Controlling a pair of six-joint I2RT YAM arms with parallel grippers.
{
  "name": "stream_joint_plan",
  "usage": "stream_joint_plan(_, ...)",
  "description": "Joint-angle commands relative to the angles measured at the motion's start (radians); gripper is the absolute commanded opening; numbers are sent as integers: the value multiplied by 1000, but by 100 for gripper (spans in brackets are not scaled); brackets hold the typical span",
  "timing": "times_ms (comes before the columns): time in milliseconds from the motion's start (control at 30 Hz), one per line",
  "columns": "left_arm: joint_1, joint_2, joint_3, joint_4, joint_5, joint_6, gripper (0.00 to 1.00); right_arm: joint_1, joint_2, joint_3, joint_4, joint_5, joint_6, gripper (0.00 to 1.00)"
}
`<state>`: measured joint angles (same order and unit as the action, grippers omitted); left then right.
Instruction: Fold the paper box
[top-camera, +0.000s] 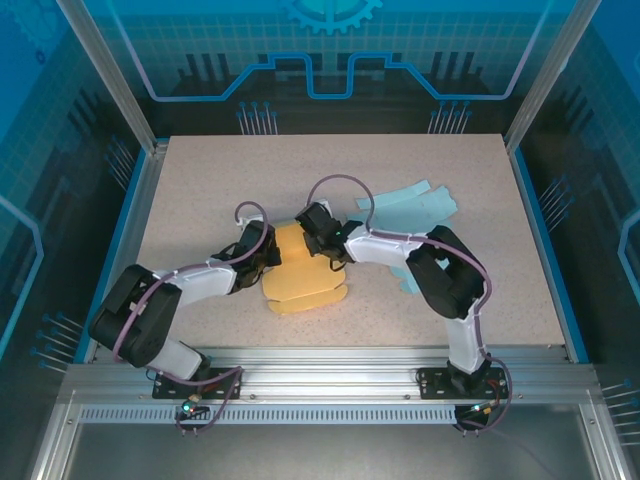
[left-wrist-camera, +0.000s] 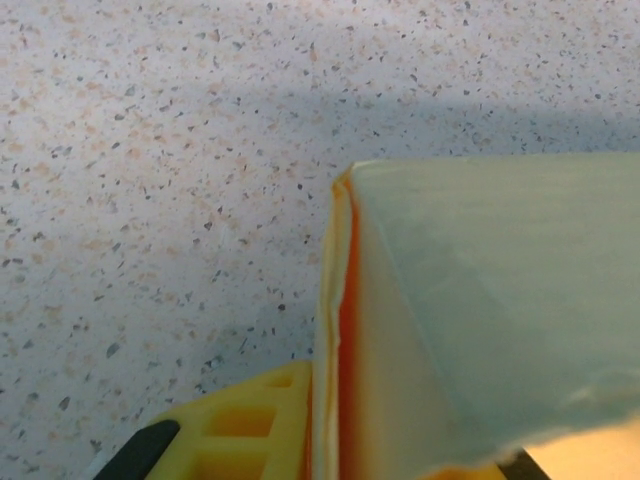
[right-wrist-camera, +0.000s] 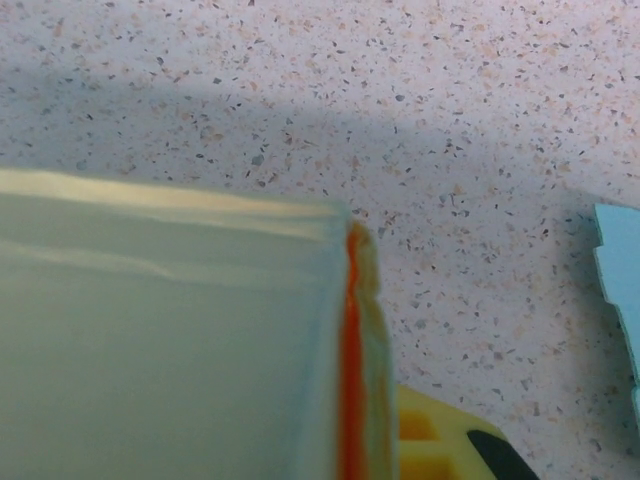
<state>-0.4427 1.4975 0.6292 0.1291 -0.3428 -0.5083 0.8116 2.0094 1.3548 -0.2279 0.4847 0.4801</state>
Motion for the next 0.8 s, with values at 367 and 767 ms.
stream_joint_plan(367, -6, -46, 55, -158, 9, -134, 13, -5, 192, 200, -361, 265, 32, 14)
stream_joint_plan(767, -7, 9, 79, -158, 13, -186, 10, -4, 291, 291, -516, 410, 107, 12)
